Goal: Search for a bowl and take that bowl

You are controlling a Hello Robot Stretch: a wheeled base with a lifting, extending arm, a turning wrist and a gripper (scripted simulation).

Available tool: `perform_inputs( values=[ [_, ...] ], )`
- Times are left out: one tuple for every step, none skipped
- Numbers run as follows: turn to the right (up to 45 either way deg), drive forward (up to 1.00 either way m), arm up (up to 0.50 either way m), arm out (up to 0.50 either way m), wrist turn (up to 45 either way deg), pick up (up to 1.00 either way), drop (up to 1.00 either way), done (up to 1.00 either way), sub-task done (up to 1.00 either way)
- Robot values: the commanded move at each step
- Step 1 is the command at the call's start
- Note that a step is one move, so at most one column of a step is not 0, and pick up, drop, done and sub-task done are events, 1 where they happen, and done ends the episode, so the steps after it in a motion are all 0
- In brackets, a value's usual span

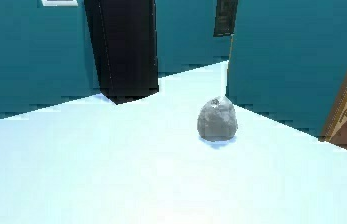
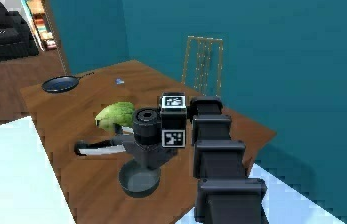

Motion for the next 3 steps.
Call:
perform_inputs(
  values=[
    [0.0, 0.00, 0.00, 0.00, 24.0, 0.00, 0.00, 0.00, 0.00],
    [0.0, 0.00, -0.30, 0.00, 0.0, 0.00, 0.00, 0.00, 0.00],
    [0.0, 0.00, 0.00, 0.00, 0.0, 1.00, 0.00, 0.00, 0.00]
  ],
)
